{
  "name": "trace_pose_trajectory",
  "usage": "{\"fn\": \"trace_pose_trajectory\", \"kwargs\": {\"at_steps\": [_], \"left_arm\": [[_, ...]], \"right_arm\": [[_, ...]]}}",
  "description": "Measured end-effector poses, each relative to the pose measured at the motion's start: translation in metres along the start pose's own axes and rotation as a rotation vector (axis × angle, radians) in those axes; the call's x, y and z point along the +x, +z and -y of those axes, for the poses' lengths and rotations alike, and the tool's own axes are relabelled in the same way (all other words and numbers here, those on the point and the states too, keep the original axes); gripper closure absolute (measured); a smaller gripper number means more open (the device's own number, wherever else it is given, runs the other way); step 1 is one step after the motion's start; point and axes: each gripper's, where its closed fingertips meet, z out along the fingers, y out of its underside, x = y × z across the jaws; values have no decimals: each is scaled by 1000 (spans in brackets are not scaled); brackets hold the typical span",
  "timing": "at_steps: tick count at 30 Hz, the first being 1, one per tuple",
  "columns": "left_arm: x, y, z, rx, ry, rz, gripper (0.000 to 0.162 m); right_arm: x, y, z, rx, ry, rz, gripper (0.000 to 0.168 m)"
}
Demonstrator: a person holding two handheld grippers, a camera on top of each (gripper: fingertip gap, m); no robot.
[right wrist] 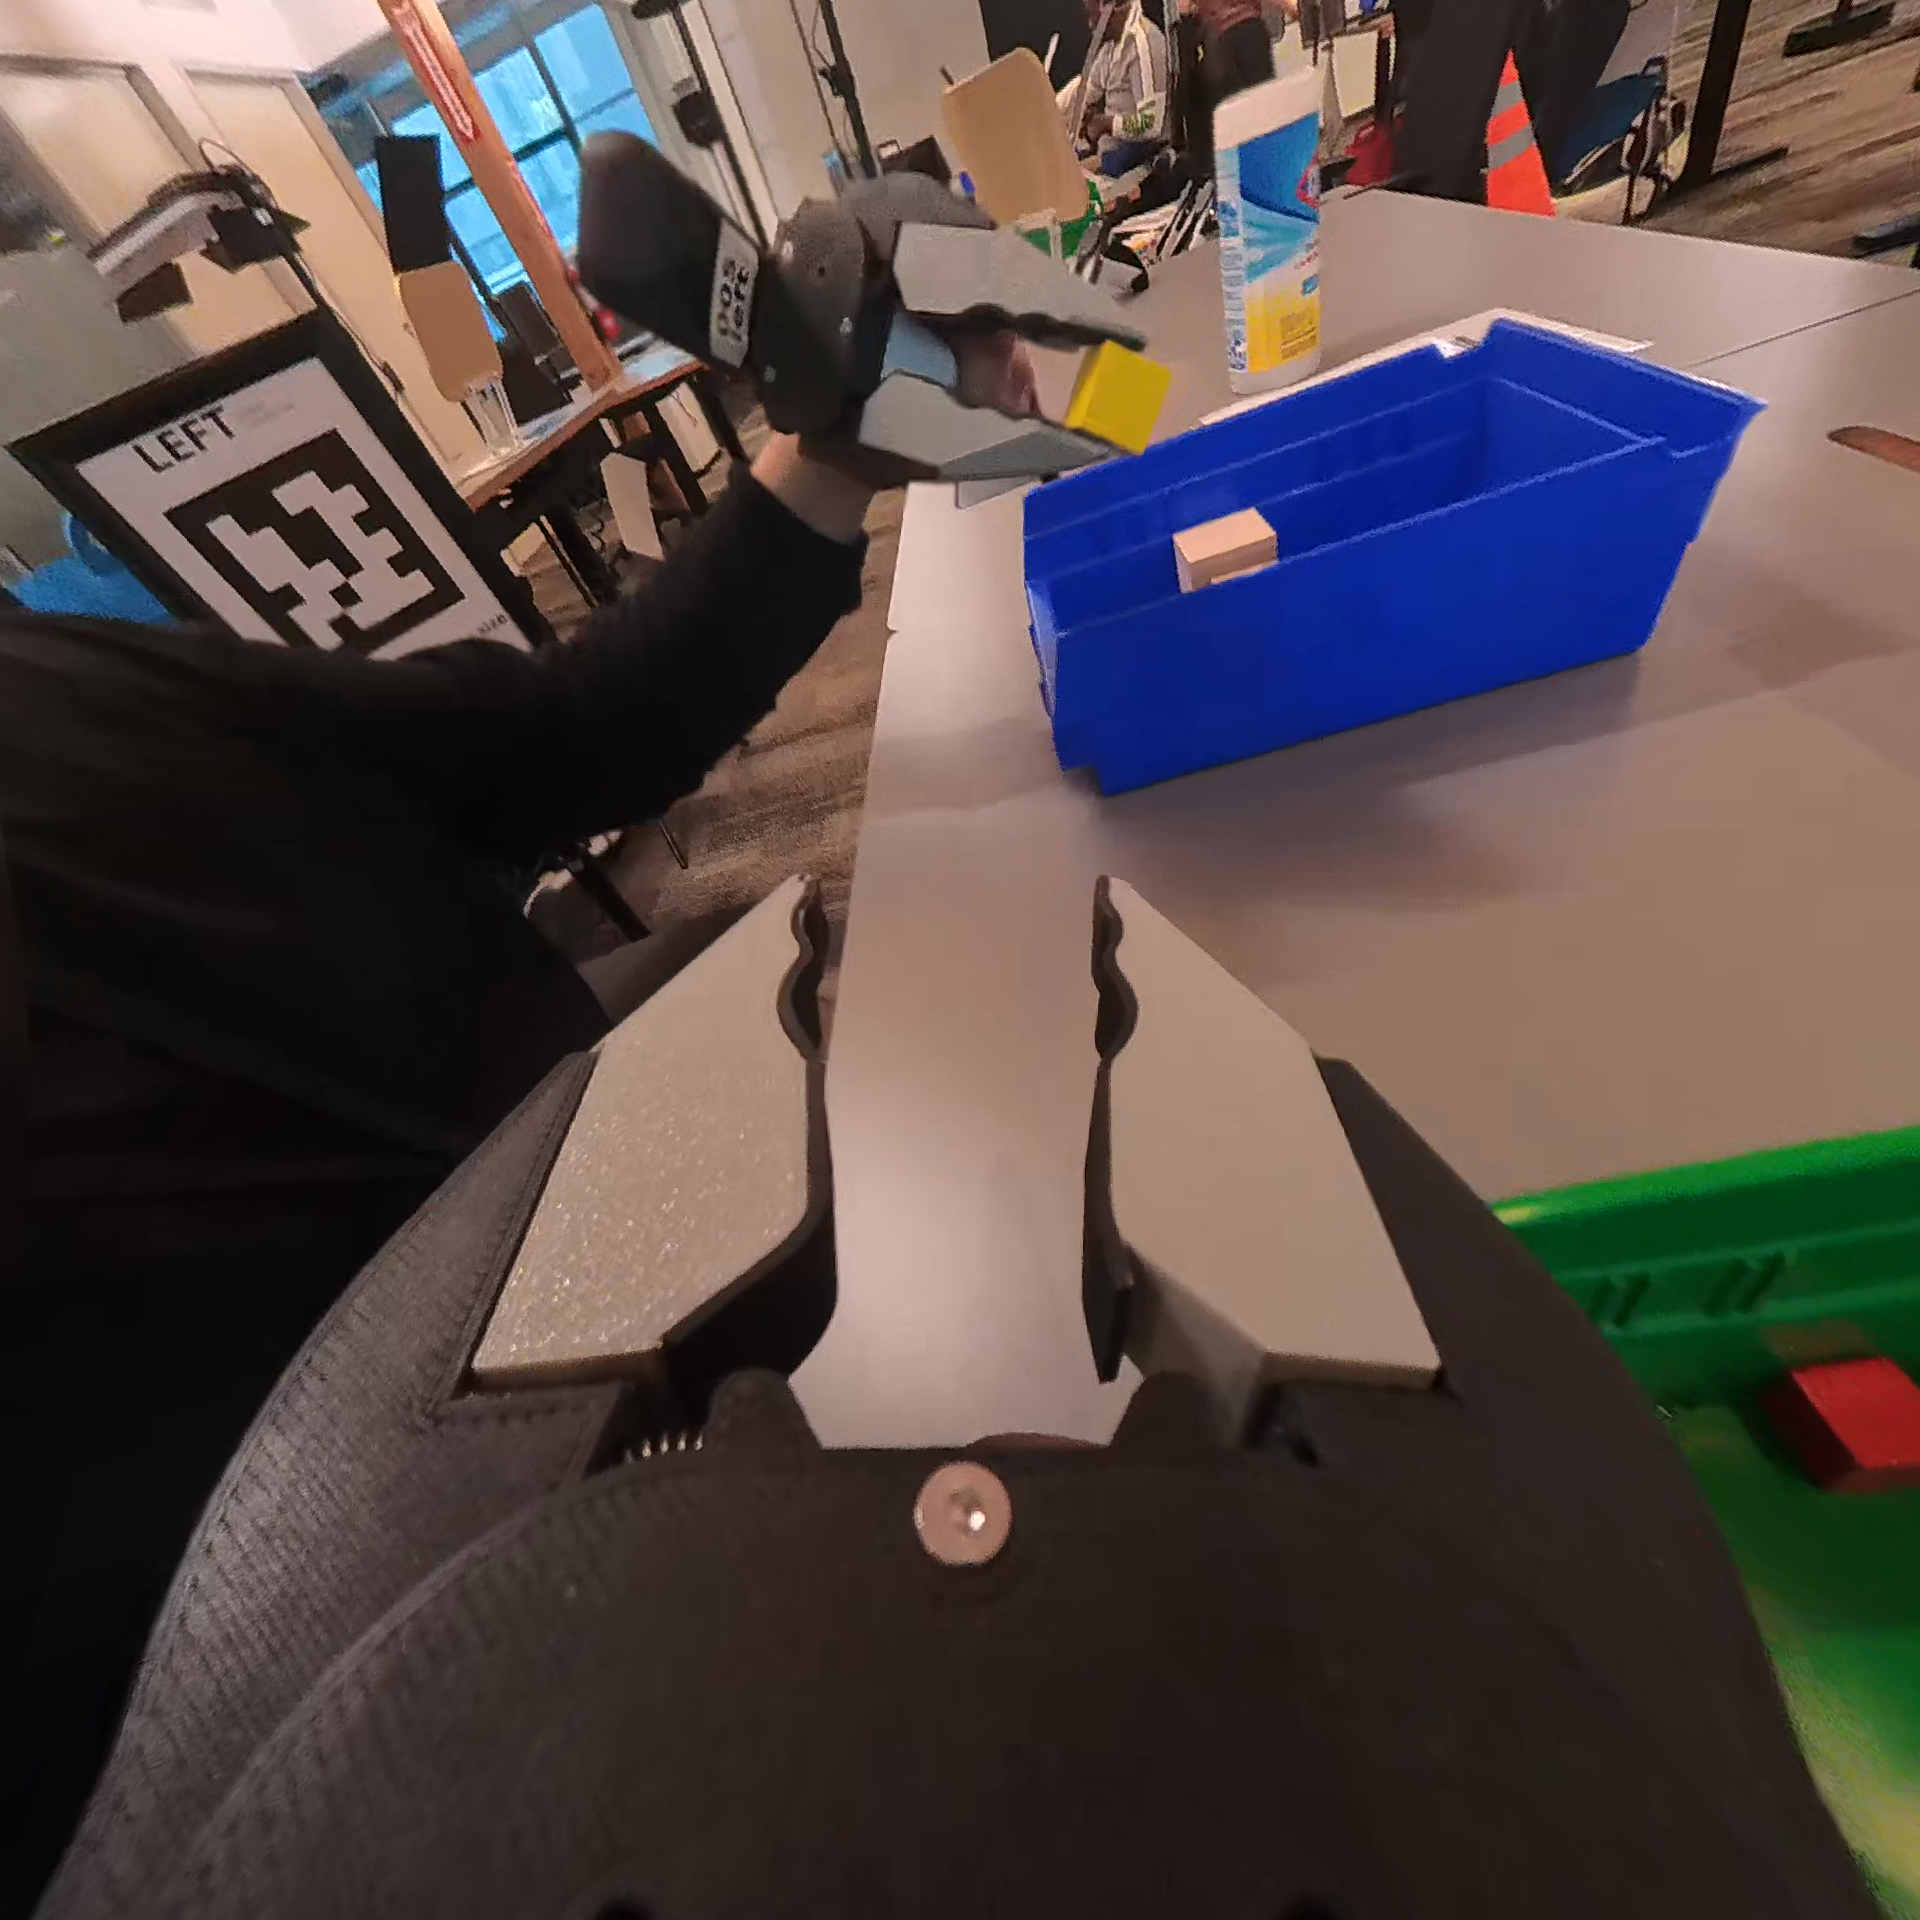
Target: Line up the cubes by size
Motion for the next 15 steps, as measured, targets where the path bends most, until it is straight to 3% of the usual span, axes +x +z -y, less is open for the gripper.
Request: {"fn": "trace_pose_trajectory", "kwargs": {"at_steps": [7, 15], "left_arm": [[57, -2, 112, 424, -125, -115, 137], [82, -9, 144, 664, -198, -126, 137]], "right_arm": [[-33, 48, 29, 92, 122, 157, 118], [-40, 72, 36, 174, 257, 287, 118]]}}
